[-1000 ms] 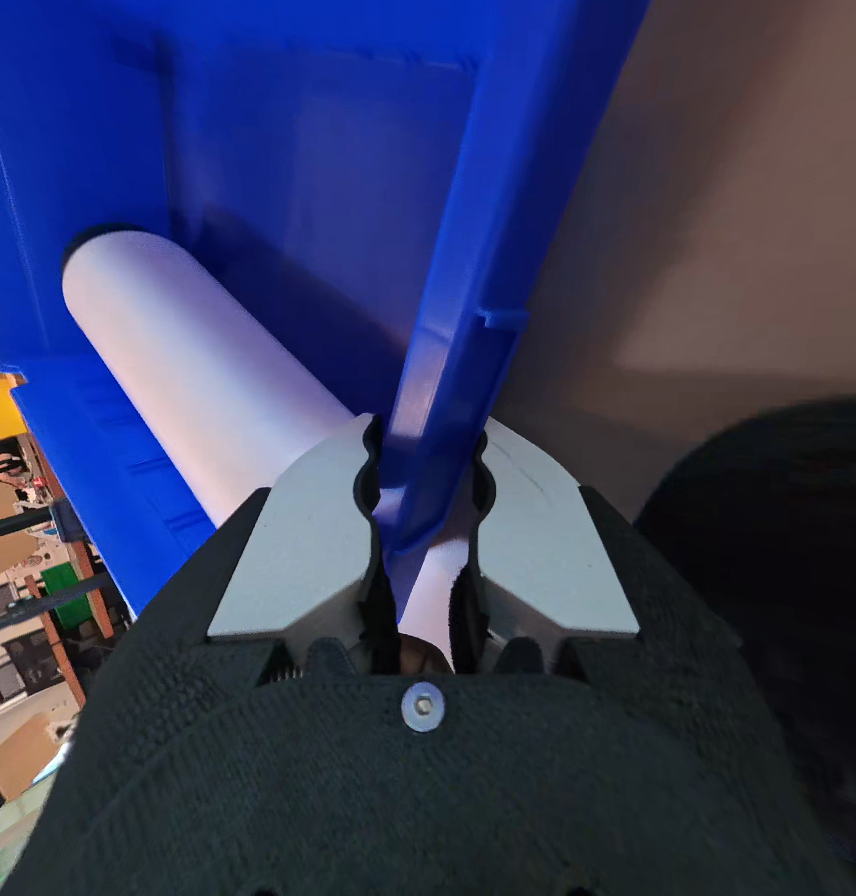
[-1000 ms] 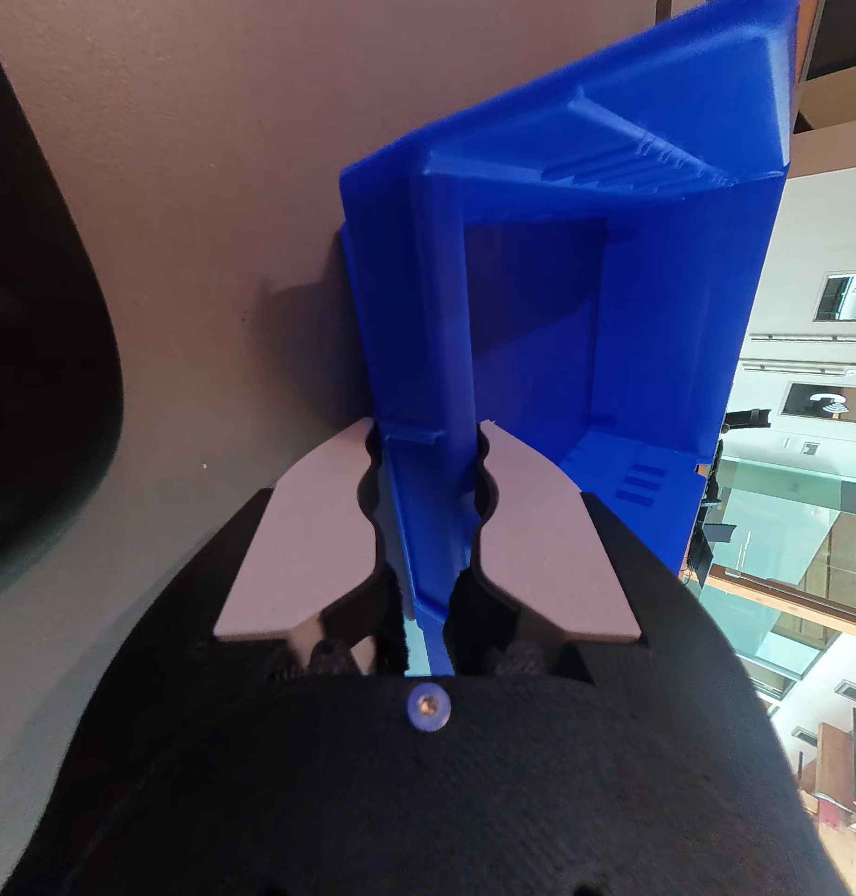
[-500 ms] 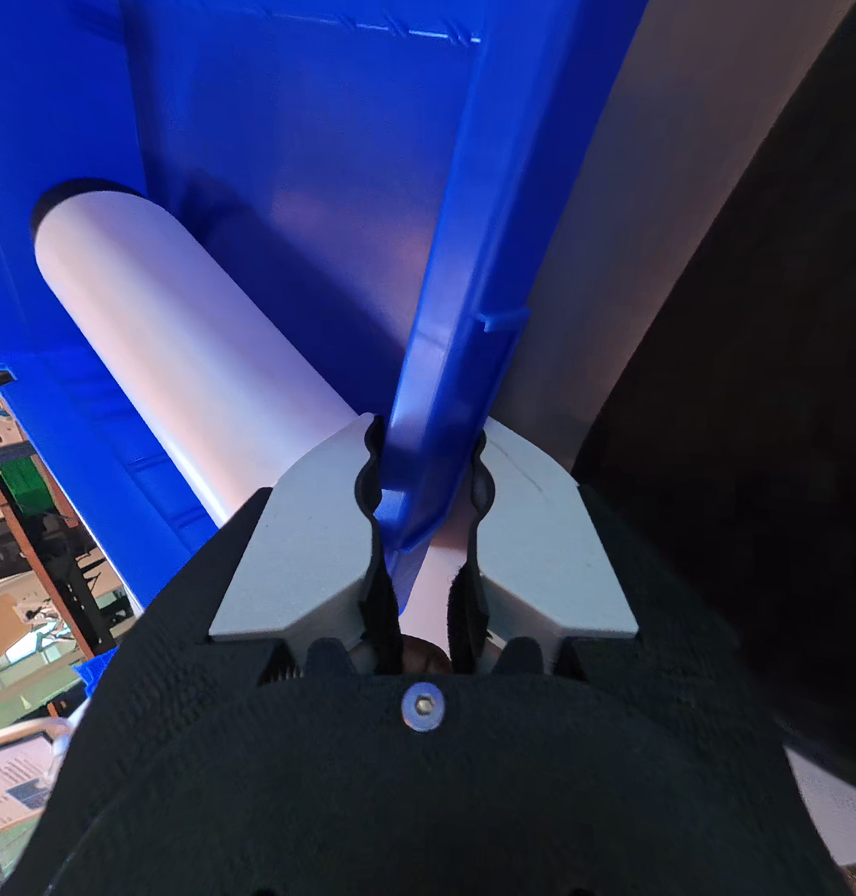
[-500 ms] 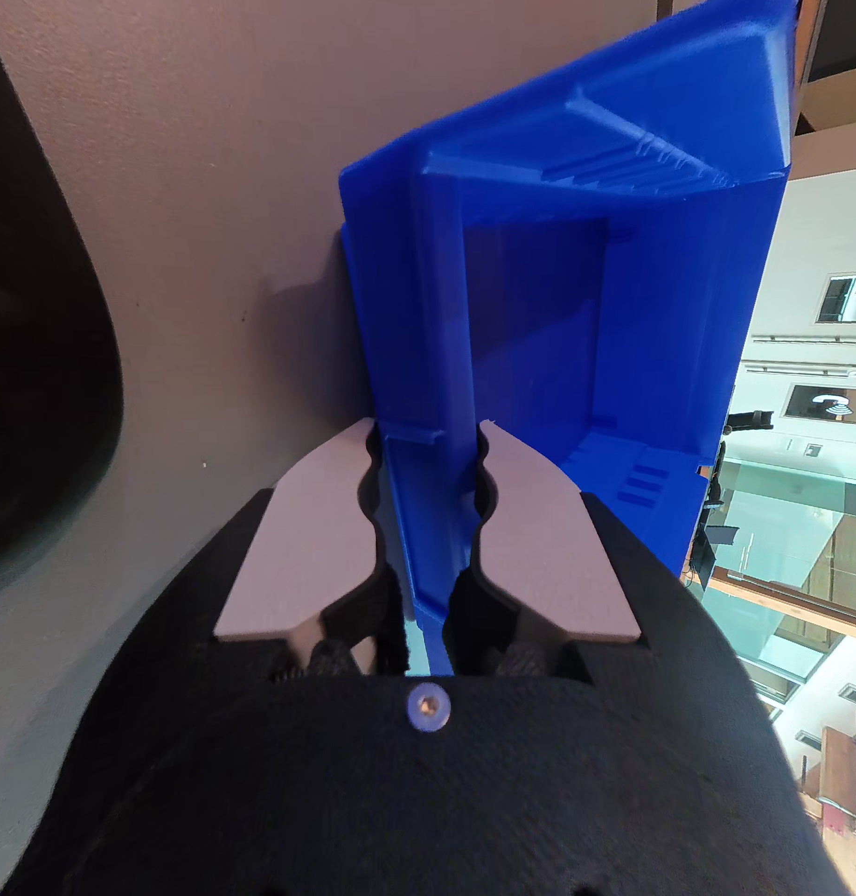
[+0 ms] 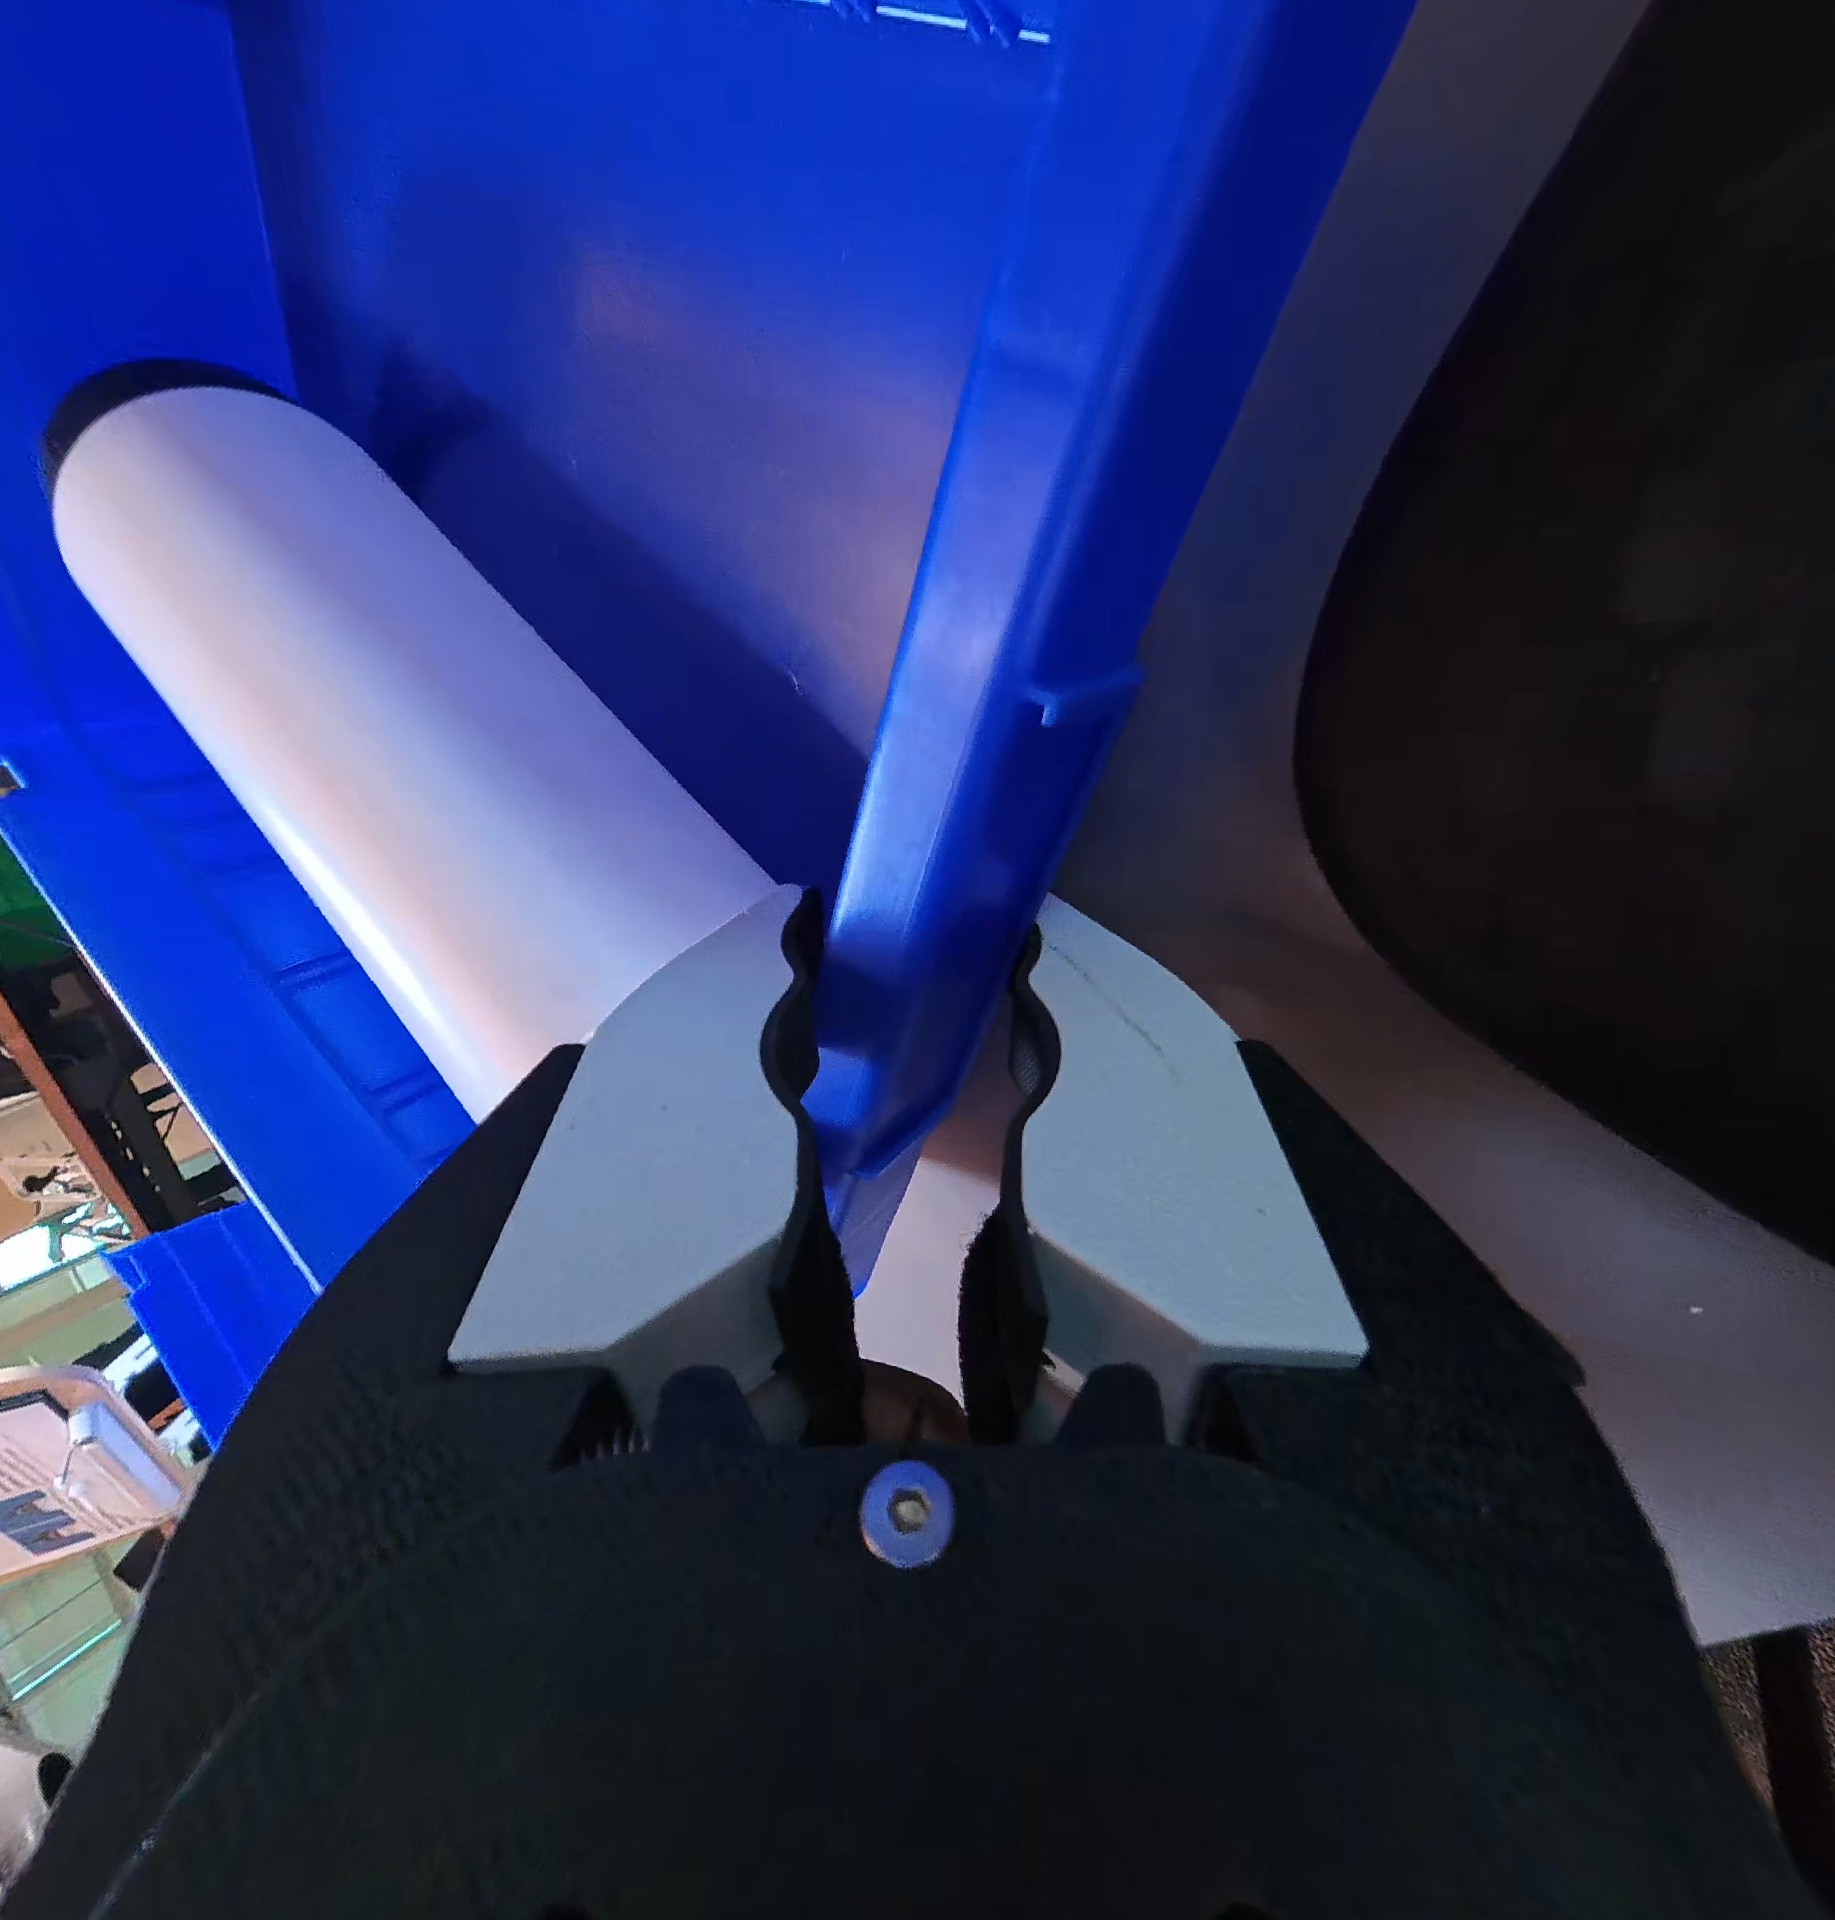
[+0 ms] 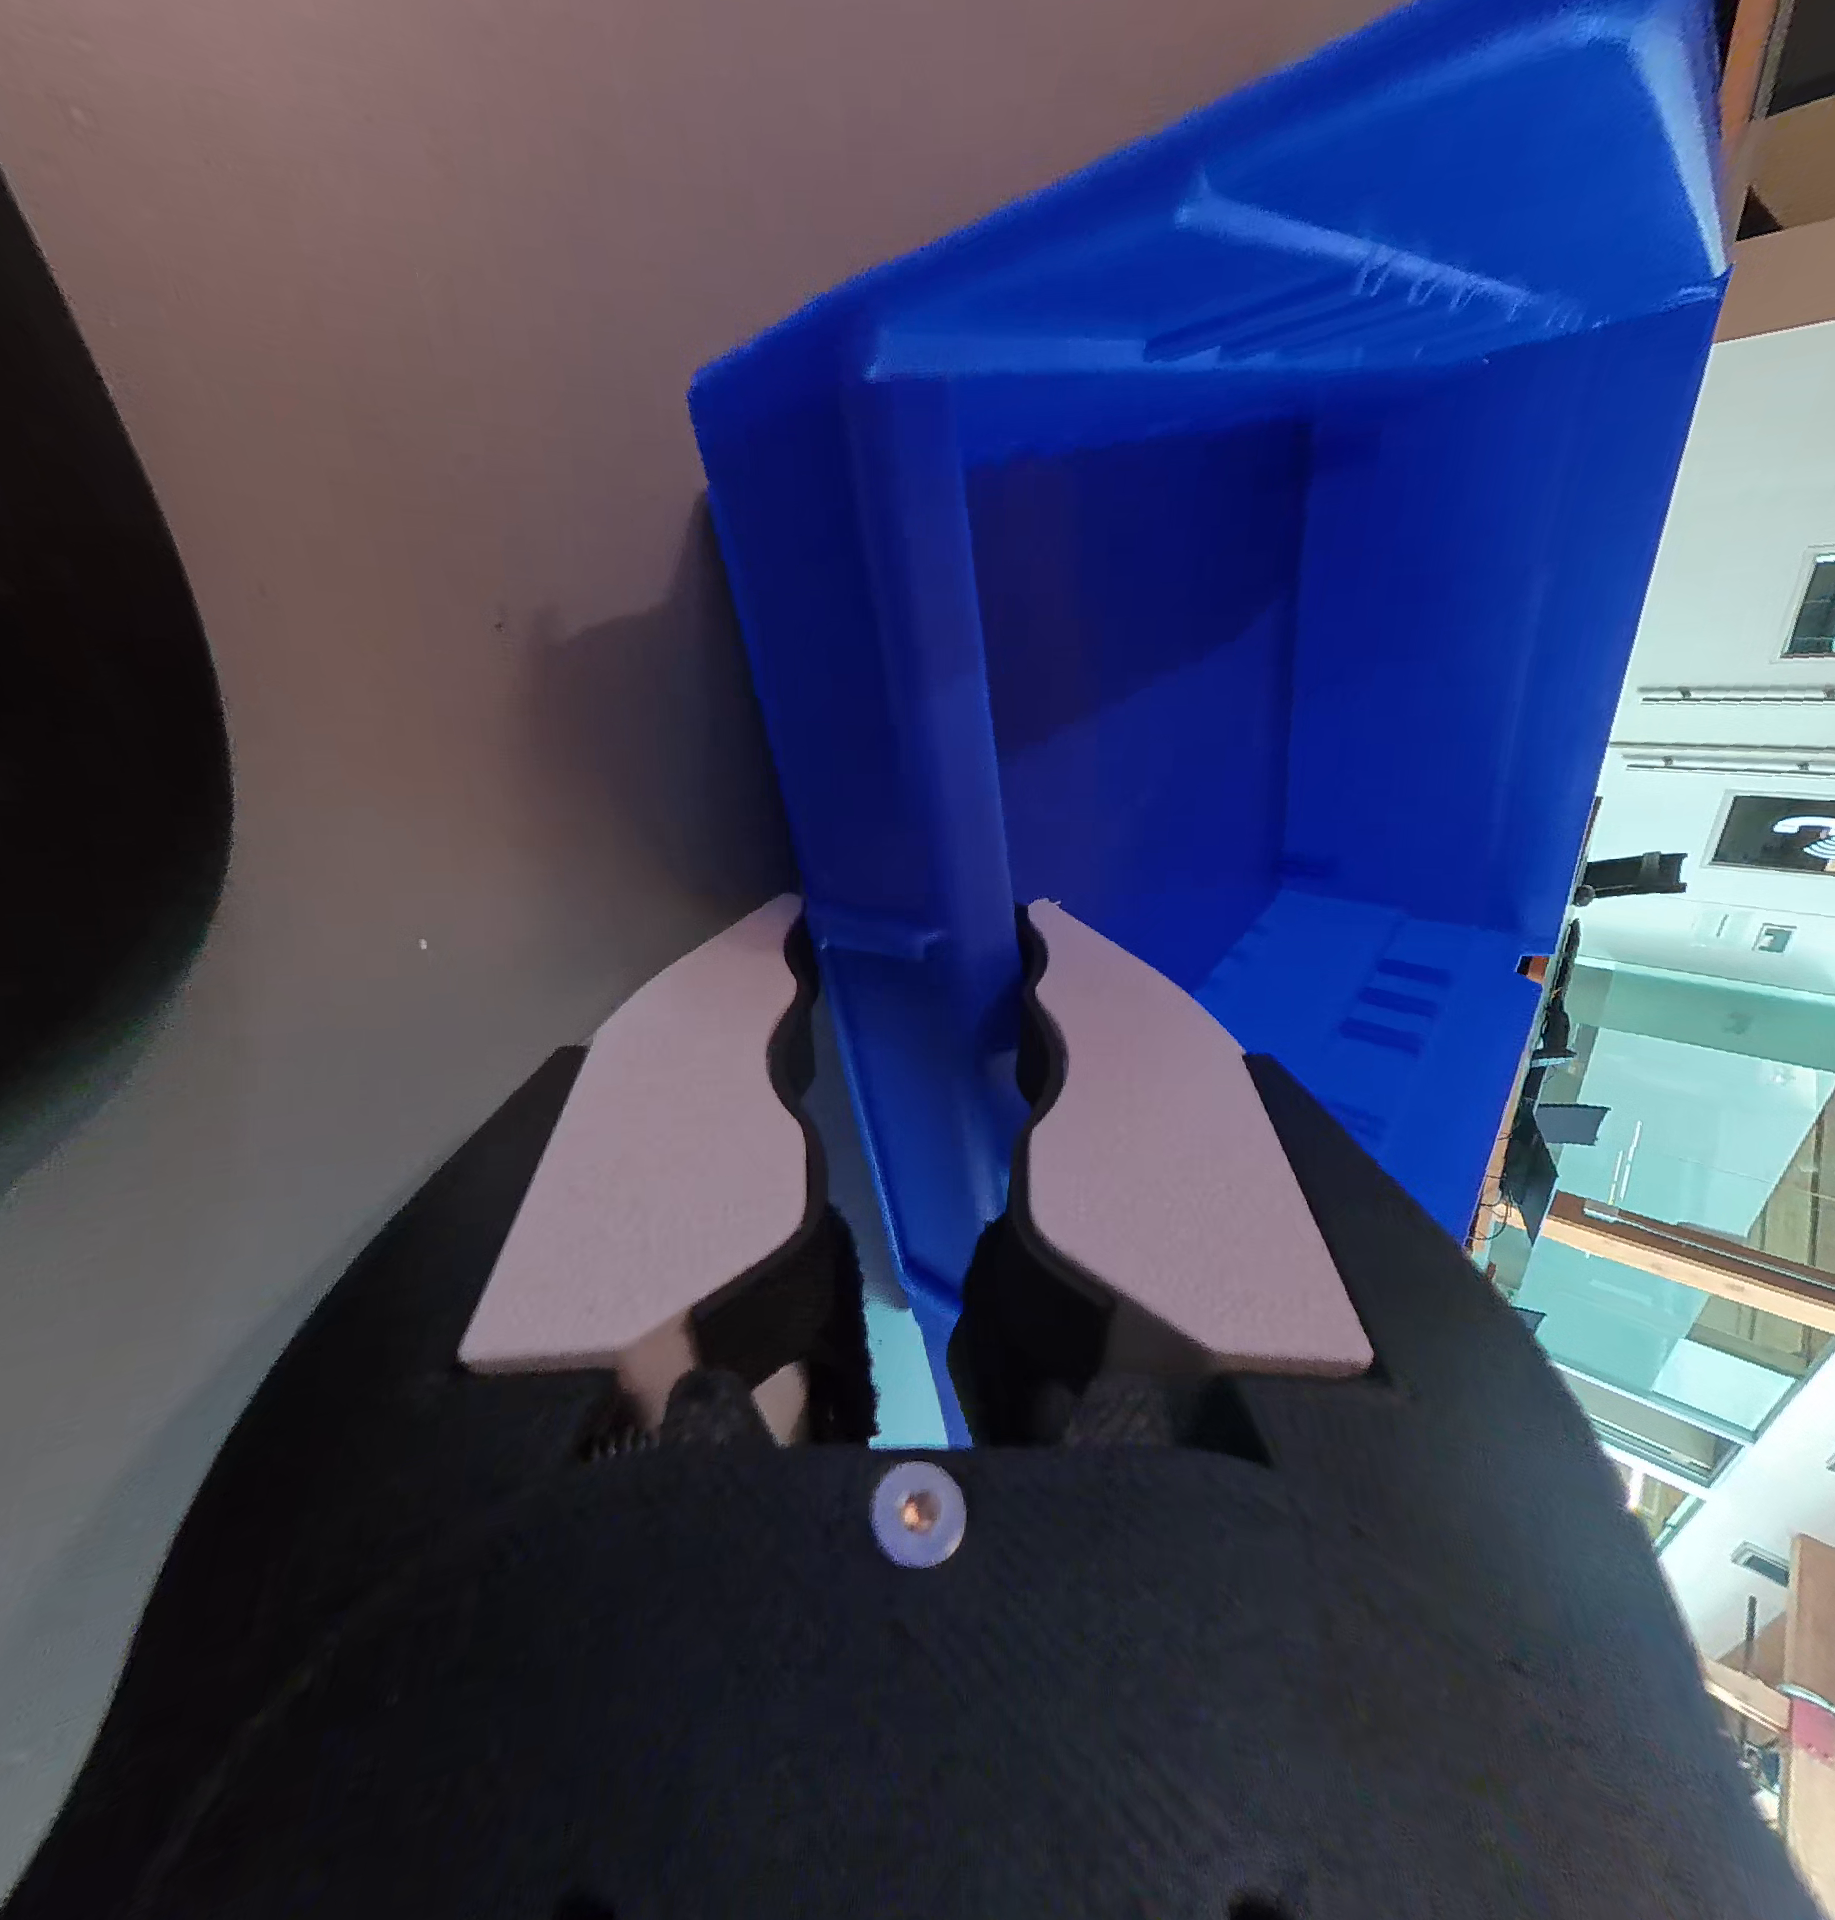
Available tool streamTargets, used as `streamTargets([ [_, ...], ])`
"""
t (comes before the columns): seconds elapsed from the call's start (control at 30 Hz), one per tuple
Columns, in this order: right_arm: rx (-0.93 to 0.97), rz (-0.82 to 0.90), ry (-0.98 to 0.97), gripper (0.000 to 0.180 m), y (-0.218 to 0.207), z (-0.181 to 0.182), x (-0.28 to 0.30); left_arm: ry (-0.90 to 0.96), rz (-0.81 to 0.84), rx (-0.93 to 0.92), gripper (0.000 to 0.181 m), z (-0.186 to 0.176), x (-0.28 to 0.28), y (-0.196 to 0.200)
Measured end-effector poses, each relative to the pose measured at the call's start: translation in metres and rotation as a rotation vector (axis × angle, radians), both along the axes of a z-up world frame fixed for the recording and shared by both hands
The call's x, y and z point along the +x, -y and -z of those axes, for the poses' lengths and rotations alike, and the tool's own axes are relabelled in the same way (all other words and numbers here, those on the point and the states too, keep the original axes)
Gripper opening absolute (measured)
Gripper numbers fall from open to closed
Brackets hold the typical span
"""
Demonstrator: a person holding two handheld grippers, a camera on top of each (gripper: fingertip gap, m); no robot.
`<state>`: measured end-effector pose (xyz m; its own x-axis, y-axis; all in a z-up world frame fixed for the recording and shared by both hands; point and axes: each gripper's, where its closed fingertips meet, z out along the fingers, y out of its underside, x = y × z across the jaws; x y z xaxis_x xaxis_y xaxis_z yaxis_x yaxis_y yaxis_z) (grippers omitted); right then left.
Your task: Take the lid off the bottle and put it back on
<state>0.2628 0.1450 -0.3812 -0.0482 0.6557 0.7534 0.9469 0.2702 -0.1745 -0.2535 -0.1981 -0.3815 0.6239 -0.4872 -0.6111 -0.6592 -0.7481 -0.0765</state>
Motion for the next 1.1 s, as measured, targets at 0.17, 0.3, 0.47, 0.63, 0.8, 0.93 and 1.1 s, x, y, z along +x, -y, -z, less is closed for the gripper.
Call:
streamTargets([
  [0.17, -0.006, 0.010, 0.002, 0.035, 0.000, 0.000, 0.002, -0.008, -0.039, -0.019, 0.033, 0.000, -0.004, 0.009],
  [0.3, -0.012, 0.015, 0.003, 0.035, 0.000, 0.000, 0.004, -0.011, -0.065, -0.037, 0.033, 0.000, -0.007, 0.017],
  [0.47, -0.017, 0.022, 0.002, 0.035, 0.000, 0.000, 0.007, -0.012, -0.088, -0.045, 0.033, -0.001, -0.016, 0.030],
  [0.63, -0.020, 0.024, 0.007, 0.035, 0.000, 0.000, 0.009, 0.001, -0.119, -0.041, 0.034, -0.001, -0.024, 0.041],
  [0.8, -0.064, 0.014, -0.075, 0.045, 0.008, -0.009, 0.006, 0.173, -0.202, 0.020, 0.058, -0.013, -0.013, 0.055],
  [0.93, -0.101, -0.063, -0.397, 0.057, 0.022, -0.052, -0.012, 0.461, -0.197, 0.236, 0.068, -0.067, 0.014, 0.043],
  [1.1, -0.190, -0.195, -0.804, 0.084, 0.046, -0.107, -0.041, 0.633, -0.351, 0.507, 0.078, -0.122, -0.021, -0.015],
])
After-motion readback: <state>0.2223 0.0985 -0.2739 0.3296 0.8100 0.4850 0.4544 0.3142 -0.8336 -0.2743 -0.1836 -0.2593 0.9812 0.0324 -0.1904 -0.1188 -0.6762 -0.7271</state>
